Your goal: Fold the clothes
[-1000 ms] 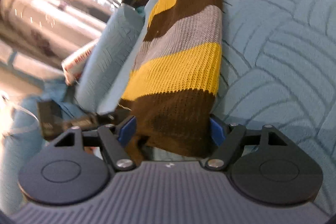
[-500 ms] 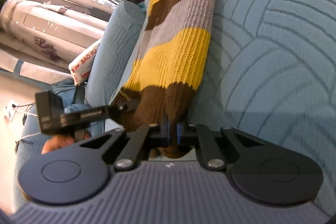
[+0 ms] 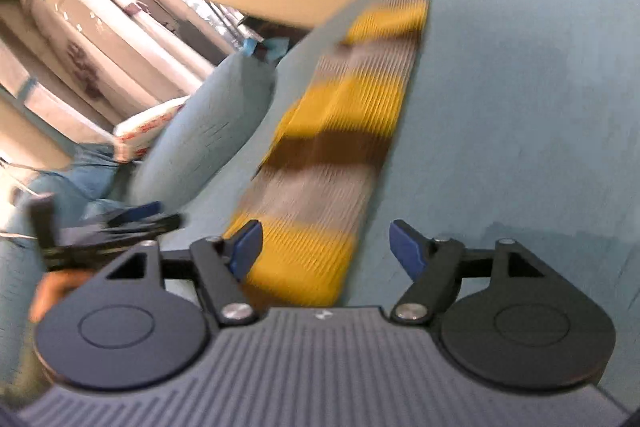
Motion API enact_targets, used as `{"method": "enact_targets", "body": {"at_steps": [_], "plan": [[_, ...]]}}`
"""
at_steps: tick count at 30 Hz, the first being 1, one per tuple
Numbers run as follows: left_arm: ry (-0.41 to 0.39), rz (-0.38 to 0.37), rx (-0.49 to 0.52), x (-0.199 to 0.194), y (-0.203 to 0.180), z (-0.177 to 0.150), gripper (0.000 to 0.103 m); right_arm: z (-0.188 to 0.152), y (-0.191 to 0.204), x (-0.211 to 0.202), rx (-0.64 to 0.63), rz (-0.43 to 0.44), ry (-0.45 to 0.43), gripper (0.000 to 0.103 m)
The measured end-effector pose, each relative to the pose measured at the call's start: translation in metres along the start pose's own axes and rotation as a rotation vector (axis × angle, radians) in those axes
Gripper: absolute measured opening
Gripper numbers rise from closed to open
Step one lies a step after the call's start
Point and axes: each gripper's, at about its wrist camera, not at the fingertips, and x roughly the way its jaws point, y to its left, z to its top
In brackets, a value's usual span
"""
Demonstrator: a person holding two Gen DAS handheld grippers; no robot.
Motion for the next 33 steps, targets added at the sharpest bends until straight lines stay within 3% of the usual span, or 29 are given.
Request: {"method": "enact_targets", "body": {"at_steps": [1,3,6,9,10,11,13,16,18,20,22,23,25,28,30,31,32,33], "plan": [[-0.046,-0.043,0.01,0.02,-0.021,0.017,0.089,0.018,-0.007,0.008,-0.029,-0.018,-0.002,0.074],[-0.055,-0.095,0.012,0.062,-0.049,0.041,0.085,0.076,-0.034,0.042,-0.066,-0.041,-0.02,0.073],[-0.056,-0.14,-0.046,0.121,-0.07,0.071,0.082,0.14,-0.074,0.089,0.014,-0.041,-0.066,0.074],[0.055,-0.163,-0.106,0.193,-0.076,0.097,0.076,0.185,-0.119,0.145,0.134,0.01,-0.047,0.074],[0.127,-0.16,-0.114,0.222,-0.074,0.103,0.071,0.197,-0.135,0.165,0.171,0.029,-0.03,0.074],[0.181,-0.142,-0.109,0.243,-0.071,0.104,0.06,0.205,-0.148,0.184,0.196,0.041,-0.014,0.074],[0.23,-0.129,-0.096,0.266,-0.06,0.104,0.059,0.211,-0.165,0.211,0.219,0.049,0.017,0.074],[0.253,-0.151,-0.048,0.277,-0.051,0.106,0.06,0.211,-0.182,0.266,0.22,0.105,0.098,0.073],[0.265,-0.152,0.006,0.278,-0.054,0.105,0.06,0.206,-0.177,0.279,0.159,0.182,0.07,0.073],[0.266,-0.153,0.008,0.282,-0.053,0.106,0.06,0.208,-0.17,0.295,0.139,0.205,0.069,0.072],[0.266,-0.154,-0.003,0.283,-0.051,0.104,0.06,0.21,-0.16,0.305,0.112,0.217,0.09,0.047],[0.264,-0.156,-0.028,0.284,-0.049,0.103,0.06,0.211,-0.149,0.314,0.08,0.242,0.141,0.008],[0.258,-0.147,-0.026,0.285,-0.049,0.102,0.06,0.209,-0.135,0.309,0.011,0.23,0.131,0.008],[0.222,-0.131,-0.026,0.283,-0.052,0.1,0.059,0.204,-0.098,0.269,-0.147,0.376,0.022,0.008],[0.175,-0.118,-0.035,0.261,-0.05,0.094,0.048,0.194,-0.071,0.236,-0.251,0.438,-0.025,0.008],[0.157,-0.11,-0.032,0.248,-0.048,0.09,0.048,0.186,-0.052,0.214,-0.331,0.476,-0.049,0.008],[0.141,-0.101,-0.024,0.228,-0.043,0.082,0.05,0.176,-0.035,0.2,-0.418,0.481,-0.051,0.008],[0.131,-0.087,-0.017,0.207,-0.036,0.072,0.06,0.156,-0.017,0.185,-0.527,0.485,-0.033,0.008]]}}
